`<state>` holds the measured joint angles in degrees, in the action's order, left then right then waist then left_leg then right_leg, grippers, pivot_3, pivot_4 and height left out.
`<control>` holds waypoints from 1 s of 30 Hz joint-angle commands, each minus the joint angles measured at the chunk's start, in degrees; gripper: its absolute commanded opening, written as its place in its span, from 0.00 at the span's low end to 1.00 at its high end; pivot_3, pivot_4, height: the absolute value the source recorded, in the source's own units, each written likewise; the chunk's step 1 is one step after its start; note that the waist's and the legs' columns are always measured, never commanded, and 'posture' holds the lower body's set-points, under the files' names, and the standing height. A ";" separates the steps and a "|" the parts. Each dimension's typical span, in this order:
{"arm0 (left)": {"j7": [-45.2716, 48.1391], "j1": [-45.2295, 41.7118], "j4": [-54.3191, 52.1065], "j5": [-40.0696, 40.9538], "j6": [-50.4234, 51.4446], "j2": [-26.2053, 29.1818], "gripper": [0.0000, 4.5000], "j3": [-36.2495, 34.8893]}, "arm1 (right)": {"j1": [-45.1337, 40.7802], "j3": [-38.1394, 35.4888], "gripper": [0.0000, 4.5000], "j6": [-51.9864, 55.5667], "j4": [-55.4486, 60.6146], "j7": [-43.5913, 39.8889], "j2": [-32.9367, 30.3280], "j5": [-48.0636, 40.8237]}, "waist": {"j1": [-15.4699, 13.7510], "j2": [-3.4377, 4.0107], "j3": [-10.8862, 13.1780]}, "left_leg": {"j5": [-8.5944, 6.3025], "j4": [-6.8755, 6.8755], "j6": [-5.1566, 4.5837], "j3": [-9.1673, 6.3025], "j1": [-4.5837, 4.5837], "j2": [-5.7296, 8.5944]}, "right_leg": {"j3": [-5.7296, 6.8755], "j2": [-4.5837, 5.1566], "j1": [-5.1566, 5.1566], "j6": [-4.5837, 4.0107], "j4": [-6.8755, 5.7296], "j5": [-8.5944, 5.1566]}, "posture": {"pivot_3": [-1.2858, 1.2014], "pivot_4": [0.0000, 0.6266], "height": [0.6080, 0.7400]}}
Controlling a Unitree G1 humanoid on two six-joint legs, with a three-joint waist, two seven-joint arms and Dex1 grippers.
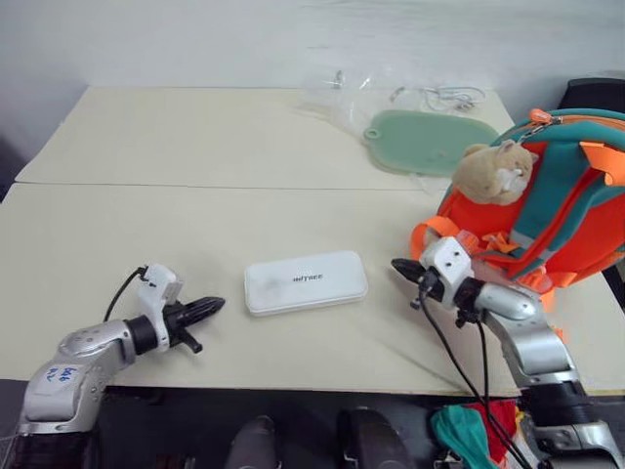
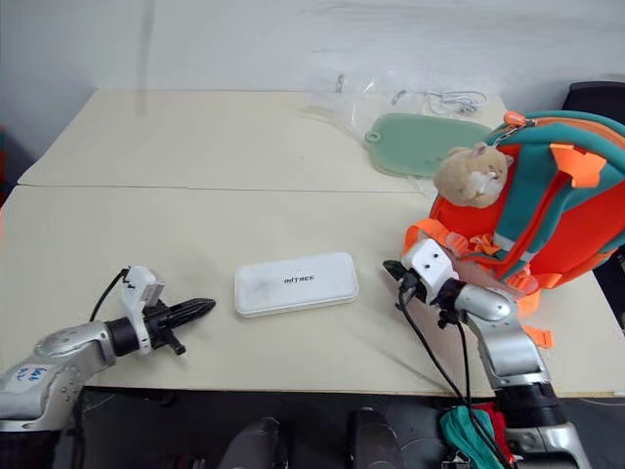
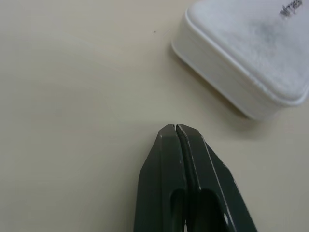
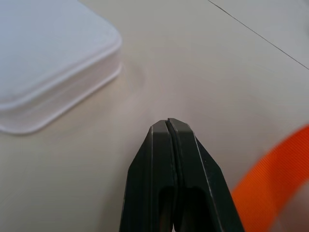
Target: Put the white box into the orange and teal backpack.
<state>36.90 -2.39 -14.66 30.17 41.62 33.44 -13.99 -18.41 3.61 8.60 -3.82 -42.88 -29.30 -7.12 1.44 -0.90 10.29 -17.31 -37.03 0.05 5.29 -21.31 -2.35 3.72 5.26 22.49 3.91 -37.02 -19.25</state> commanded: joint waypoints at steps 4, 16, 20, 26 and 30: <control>-3.63 -2.88 -2.36 -0.39 0.38 -3.82 0.01 3.77 | -2.73 2.83 0.00 -2.28 -3.15 -2.27 1.88 0.29 | 0.18 0.00 0.00 | 0.02 -0.01 0.03 0.05 -0.05 0.05 | -0.03 0.01 -0.01 0.08 0.08 0.04 | 0.52 0.24 1.00; -2.89 -6.92 3.72 -4.70 -3.12 -4.35 0.01 9.08 | 8.04 -0.69 0.00 8.31 13.59 -4.67 -5.15 -3.15 | -0.02 0.00 0.00 | 0.00 -0.01 0.00 0.04 -0.04 0.06 | -0.02 0.03 -0.03 0.09 0.12 0.05 | 0.52 0.24 1.00; -2.69 -6.09 3.50 -4.72 -3.43 -2.59 0.01 7.24 | 9.45 -2.58 0.00 7.96 11.82 -2.43 -7.85 -0.51 | -0.02 0.00 0.00 | 0.00 -0.01 0.01 0.03 -0.02 0.06 | -0.02 0.02 -0.04 0.09 0.11 0.05 | 0.52 0.24 1.00; 3.14 -2.27 2.35 2.76 4.01 6.19 0.19 -2.18 | 12.16 -5.46 0.00 6.66 13.02 -7.09 -12.95 -3.73 | 0.16 -0.02 0.01 | 0.00 0.07 0.04 0.04 0.00 0.01 | -0.02 -0.01 -0.02 0.07 0.14 0.04 | 0.52 0.24 1.00; 7.76 -6.50 7.46 12.98 22.63 13.90 0.49 -6.32 | 14.36 -5.45 0.00 7.91 17.65 -13.56 -15.88 -8.35 | -0.07 -0.12 0.08 | -0.09 0.05 -0.16 -0.04 -0.01 0.00 | 0.03 -0.01 -0.03 0.06 0.12 0.03 | 0.52 0.24 1.00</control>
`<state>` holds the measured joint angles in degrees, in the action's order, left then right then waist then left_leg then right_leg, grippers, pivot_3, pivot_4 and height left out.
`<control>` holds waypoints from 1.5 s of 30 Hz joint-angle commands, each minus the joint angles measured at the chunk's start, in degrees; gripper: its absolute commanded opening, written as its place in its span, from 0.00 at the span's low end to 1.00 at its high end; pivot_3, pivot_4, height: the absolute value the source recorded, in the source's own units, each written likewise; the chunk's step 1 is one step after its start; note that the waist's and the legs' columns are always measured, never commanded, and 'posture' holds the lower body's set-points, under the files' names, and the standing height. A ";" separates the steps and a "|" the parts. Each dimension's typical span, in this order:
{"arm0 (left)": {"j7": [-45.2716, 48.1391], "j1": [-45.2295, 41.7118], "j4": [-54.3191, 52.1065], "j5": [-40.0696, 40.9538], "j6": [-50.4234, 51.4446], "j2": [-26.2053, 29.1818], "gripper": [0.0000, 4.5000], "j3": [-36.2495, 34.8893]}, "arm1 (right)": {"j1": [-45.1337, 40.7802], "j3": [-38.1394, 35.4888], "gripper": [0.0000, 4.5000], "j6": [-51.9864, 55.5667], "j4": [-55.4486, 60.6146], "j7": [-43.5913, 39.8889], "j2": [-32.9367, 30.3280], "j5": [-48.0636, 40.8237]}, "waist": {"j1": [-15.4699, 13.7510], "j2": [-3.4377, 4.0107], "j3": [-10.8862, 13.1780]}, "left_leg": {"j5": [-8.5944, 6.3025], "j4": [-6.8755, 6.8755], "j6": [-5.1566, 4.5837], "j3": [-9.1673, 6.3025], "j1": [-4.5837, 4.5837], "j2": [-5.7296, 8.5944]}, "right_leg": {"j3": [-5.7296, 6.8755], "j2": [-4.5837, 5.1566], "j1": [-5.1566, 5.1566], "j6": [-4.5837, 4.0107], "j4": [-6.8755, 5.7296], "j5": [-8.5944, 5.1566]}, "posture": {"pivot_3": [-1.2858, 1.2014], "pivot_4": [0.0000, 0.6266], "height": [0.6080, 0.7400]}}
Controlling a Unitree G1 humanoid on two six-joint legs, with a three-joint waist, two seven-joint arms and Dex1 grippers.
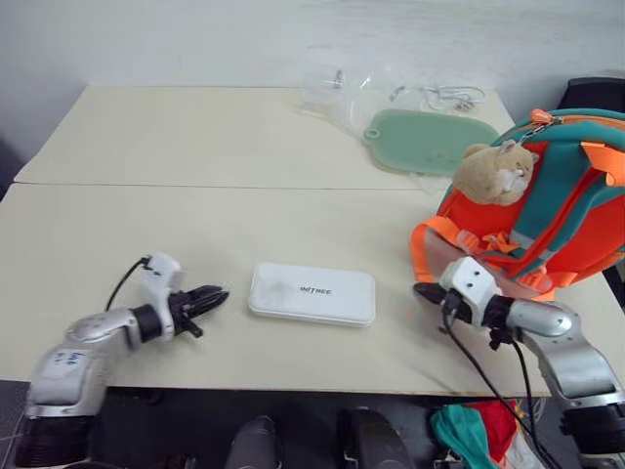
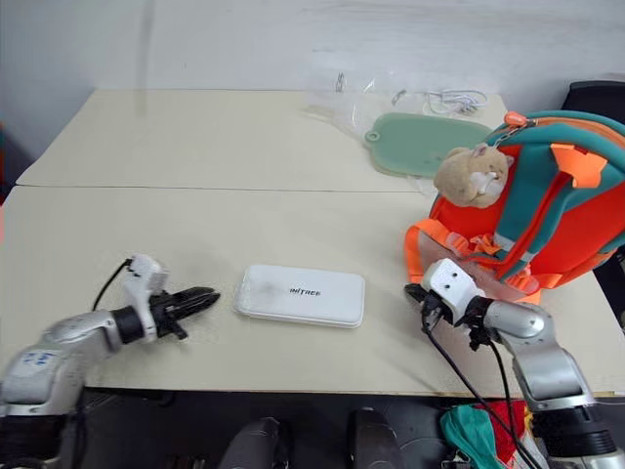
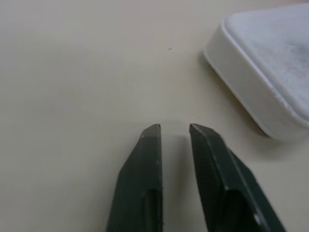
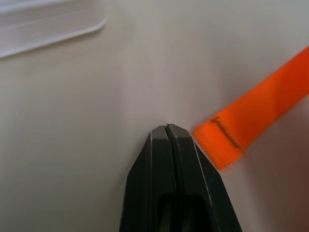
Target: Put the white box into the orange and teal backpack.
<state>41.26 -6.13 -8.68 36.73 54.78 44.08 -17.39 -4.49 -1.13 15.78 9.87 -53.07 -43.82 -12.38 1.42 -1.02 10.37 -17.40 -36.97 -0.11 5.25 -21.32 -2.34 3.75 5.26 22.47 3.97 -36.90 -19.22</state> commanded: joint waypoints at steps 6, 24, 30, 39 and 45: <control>5.31 -19.48 15.95 10.37 31.89 6.22 0.89 4.10 | -2.59 2.21 0.00 1.16 2.56 -1.55 0.25 -0.43 | -0.32 -0.07 0.05 | 0.05 -0.08 0.08 -0.01 -0.02 0.11 | -0.01 0.06 -0.01 0.02 -0.01 0.01 | 0.52 0.24 1.00; 7.81 -41.89 38.49 7.10 37.72 -6.25 0.89 23.47 | -11.67 9.89 0.00 3.12 -1.87 1.43 4.96 5.46 | -0.04 -0.35 0.19 | 0.27 -0.23 0.31 0.10 -0.06 0.20 | -0.06 0.02 0.03 0.11 -0.12 0.05 | 0.52 0.24 1.00; 5.02 -42.75 41.40 6.49 37.72 -10.53 0.89 19.43 | -11.70 11.46 0.00 5.23 0.40 2.78 6.55 6.12 | -0.36 -0.35 0.19 | 0.28 -0.29 0.29 0.10 -0.08 0.22 | -0.05 0.04 0.02 0.12 -0.12 0.05 | 0.52 0.24 1.00; 1.77 -40.67 40.31 10.72 37.72 -13.82 0.62 17.29 | -11.57 12.33 0.00 6.03 2.25 3.49 8.11 6.30 | -0.84 -0.36 0.19 | 0.28 -0.31 0.29 0.10 -0.08 0.21 | -0.06 0.03 0.04 0.14 -0.14 0.06 | 0.52 0.24 1.00; -0.29 -39.27 39.39 12.74 37.72 -12.29 0.27 15.16 | -10.03 9.96 0.00 4.99 1.87 3.56 6.38 6.49 | -1.03 -0.41 0.15 | 0.29 -0.34 0.30 0.08 -0.07 0.21 | -0.05 0.03 0.01 0.14 -0.16 0.06 | 0.52 0.24 1.00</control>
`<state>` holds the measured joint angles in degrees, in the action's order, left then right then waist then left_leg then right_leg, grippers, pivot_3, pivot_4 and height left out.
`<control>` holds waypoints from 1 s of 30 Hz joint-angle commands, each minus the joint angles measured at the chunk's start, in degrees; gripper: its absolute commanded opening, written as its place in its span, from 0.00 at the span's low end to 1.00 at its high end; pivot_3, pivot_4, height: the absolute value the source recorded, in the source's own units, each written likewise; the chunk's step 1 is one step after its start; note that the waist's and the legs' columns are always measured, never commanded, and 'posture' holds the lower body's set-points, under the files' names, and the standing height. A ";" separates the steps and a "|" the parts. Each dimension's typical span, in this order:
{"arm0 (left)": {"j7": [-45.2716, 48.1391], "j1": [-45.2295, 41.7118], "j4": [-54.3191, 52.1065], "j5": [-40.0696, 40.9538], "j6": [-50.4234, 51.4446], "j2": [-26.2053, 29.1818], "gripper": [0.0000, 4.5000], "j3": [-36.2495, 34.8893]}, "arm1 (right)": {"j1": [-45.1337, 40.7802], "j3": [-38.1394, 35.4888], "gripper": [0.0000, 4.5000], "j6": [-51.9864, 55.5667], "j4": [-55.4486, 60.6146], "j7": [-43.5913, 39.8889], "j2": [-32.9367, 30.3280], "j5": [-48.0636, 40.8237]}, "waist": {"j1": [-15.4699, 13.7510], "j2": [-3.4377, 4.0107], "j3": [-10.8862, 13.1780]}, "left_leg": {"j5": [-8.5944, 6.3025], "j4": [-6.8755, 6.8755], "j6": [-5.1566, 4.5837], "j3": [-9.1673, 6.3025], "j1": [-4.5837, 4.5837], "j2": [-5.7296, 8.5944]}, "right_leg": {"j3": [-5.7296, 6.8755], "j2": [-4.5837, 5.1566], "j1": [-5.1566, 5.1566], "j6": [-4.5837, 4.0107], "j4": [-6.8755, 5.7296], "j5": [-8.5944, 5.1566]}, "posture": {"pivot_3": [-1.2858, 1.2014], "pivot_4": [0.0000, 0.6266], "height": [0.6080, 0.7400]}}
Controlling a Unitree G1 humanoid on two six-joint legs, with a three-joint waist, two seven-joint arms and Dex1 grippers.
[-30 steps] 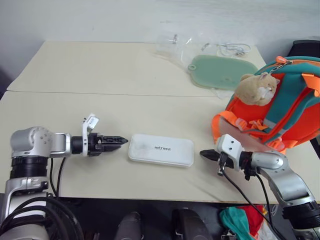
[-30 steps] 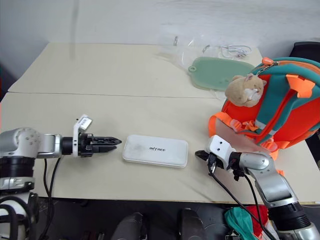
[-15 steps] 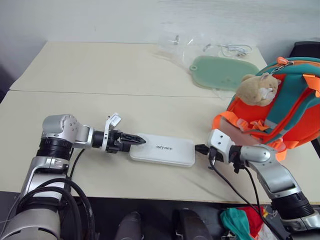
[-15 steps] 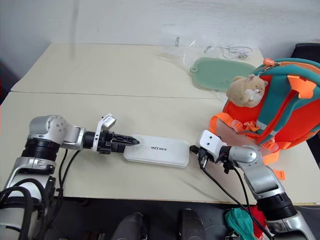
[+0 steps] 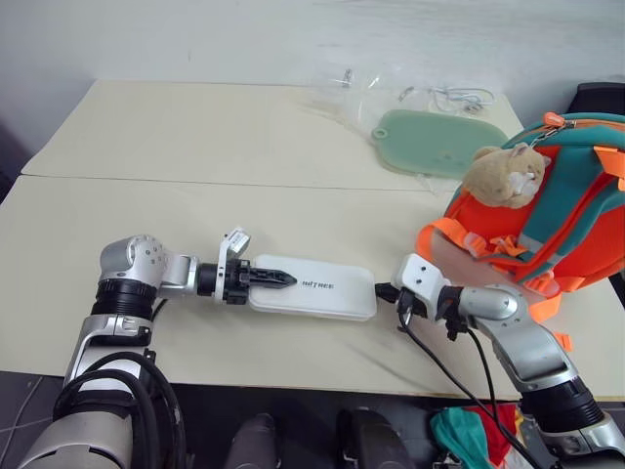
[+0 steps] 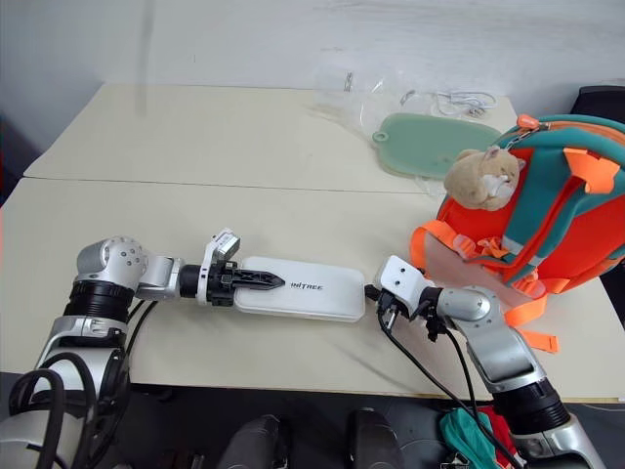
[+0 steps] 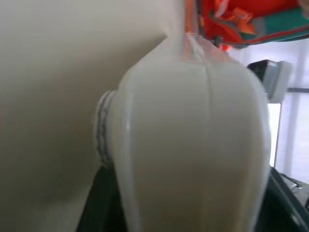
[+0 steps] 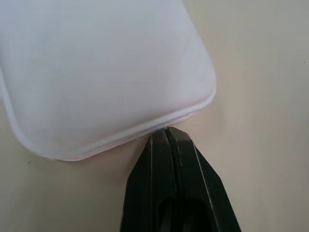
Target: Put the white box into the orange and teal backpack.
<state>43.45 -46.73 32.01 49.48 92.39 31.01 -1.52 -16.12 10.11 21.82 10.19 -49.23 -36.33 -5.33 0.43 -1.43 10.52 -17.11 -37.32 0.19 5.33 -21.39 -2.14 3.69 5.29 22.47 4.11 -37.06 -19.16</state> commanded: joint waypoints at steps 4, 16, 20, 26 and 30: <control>-2.28 4.14 -6.55 2.85 0.10 2.85 0.26 -7.23 | 7.25 -9.11 0.00 -6.96 3.83 -1.81 -1.41 -6.21 | -0.10 -0.02 0.02 | 0.00 0.08 0.01 0.00 -0.02 0.00 | 0.00 -0.01 0.03 0.00 0.05 0.00 | 0.52 0.24 1.00; 14.75 33.04 -36.03 2.00 -37.99 6.86 0.26 -25.51 | 34.78 -49.25 0.81 -18.09 6.83 -2.84 2.86 -24.54 | -0.29 0.05 0.05 | -0.13 0.29 0.01 0.01 0.13 -0.03 | -0.07 0.04 -0.11 0.00 0.25 0.00 | 0.52 0.24 1.00; 17.85 36.27 -38.11 1.60 -44.42 7.04 0.26 -25.49 | 31.20 -53.45 0.99 -20.51 -2.02 -2.42 0.51 -25.67 | -0.18 0.02 0.05 | -0.29 0.26 0.00 0.04 0.13 -0.03 | -0.13 0.07 -0.11 0.03 0.26 0.05 | 0.52 0.24 1.00; 18.52 37.95 -39.36 1.23 -47.18 8.00 0.26 -23.66 | 18.56 -47.59 0.99 -21.99 -10.26 -2.18 -3.73 -23.64 | 0.96 0.18 0.14 | -0.15 0.33 -0.18 0.07 0.15 -0.06 | -0.14 0.05 -0.05 -0.01 0.19 0.03 | 0.52 0.24 1.00; 17.53 38.59 -39.83 1.78 -47.82 8.01 0.26 -23.57 | 11.07 -42.30 0.99 -19.80 -12.62 -4.42 -4.22 -25.00 | 1.13 0.19 0.14 | -0.12 0.31 -0.18 0.05 0.11 -0.05 | -0.11 0.04 -0.03 -0.01 0.16 0.03 | 0.52 0.24 1.00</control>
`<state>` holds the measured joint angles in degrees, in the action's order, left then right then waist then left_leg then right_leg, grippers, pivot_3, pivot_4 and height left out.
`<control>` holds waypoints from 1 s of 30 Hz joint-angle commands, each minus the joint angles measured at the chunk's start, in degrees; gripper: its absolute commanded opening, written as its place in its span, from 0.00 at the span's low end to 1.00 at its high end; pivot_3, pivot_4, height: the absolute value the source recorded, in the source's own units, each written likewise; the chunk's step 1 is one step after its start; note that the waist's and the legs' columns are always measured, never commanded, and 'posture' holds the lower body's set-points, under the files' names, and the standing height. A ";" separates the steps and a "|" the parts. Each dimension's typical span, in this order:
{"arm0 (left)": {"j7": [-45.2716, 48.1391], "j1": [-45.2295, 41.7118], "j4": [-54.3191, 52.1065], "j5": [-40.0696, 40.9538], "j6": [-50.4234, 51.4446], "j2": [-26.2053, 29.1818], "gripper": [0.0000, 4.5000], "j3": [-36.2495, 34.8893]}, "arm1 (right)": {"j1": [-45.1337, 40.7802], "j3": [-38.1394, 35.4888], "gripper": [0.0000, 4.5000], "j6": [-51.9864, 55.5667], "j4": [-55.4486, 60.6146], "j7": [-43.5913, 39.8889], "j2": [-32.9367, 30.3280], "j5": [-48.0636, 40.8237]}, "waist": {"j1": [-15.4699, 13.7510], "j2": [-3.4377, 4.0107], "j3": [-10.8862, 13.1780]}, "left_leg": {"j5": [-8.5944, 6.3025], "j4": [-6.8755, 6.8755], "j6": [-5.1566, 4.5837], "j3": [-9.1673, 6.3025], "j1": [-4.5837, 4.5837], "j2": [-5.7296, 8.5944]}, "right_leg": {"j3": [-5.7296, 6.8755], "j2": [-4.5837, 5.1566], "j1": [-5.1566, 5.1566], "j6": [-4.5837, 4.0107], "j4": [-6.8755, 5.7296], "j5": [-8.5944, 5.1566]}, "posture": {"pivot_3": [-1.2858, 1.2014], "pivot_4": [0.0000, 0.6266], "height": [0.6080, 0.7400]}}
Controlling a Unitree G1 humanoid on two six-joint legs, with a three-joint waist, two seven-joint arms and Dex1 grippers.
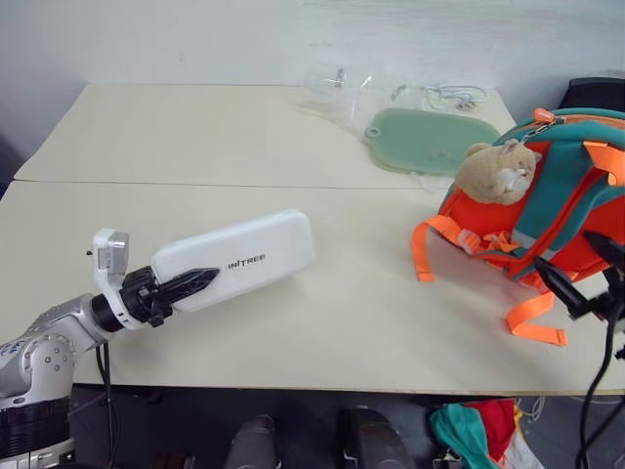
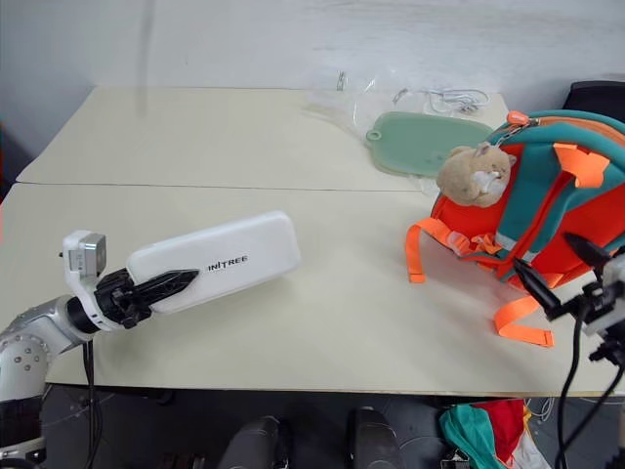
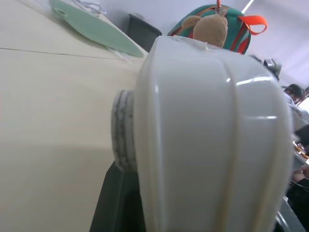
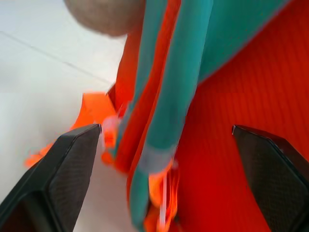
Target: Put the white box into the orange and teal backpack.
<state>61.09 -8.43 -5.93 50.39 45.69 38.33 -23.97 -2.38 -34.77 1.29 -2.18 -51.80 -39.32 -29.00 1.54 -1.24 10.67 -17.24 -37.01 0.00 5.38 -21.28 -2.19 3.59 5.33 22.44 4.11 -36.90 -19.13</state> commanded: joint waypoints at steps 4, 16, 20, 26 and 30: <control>-0.91 1.26 -2.72 1.54 -0.98 0.79 0.26 -1.80 | -6.55 6.51 0.99 3.47 0.06 -3.47 -0.69 -3.13 | -0.04 0.00 0.00 | 0.01 -0.01 0.02 0.00 -0.03 0.00 | 0.02 0.00 0.00 0.01 0.02 0.00 | 0.52 0.24 1.00; -5.72 1.06 -1.45 5.43 0.27 0.89 0.26 -6.06 | -17.63 13.70 0.33 -1.07 -7.68 -5.54 2.05 -1.22 | 0.12 0.02 0.01 | 0.00 -0.07 0.00 0.02 -0.07 0.01 | 0.00 0.02 0.02 0.06 0.03 0.03 | 0.52 0.24 1.00; -8.03 -0.01 0.70 6.82 0.78 1.00 0.26 -8.51 | -20.94 17.17 0.03 2.54 -2.27 -7.65 3.66 -4.83 | 0.44 0.03 0.02 | 0.01 -0.05 0.01 0.02 -0.05 -0.02 | 0.00 0.00 0.04 0.06 -0.02 0.04 | 0.52 0.24 1.00; -12.81 -2.19 4.95 7.44 0.38 0.11 0.26 -11.84 | -27.86 28.15 0.00 10.08 9.32 -9.39 10.53 -9.44 | 1.10 0.06 0.04 | 0.02 0.00 0.06 0.02 -0.05 -0.07 | 0.01 -0.03 0.11 0.06 -0.07 0.03 | 0.52 0.24 1.00; -13.87 -1.80 6.47 5.33 -1.72 0.01 0.26 -11.77 | -31.54 34.08 0.00 11.44 11.67 -11.07 15.80 -9.79 | 1.21 0.05 0.05 | 0.01 -0.02 0.07 0.01 -0.13 -0.06 | 0.03 -0.02 0.14 0.06 -0.03 0.03 | 0.52 0.24 1.00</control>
<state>47.43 -10.29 1.01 55.87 45.65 38.27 -34.05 -32.11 -1.93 12.92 5.63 -61.41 -24.37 -36.72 2.76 -1.18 10.71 -17.23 -37.04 0.07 5.38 -21.44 -2.26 3.62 5.31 22.60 4.17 -36.92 -19.10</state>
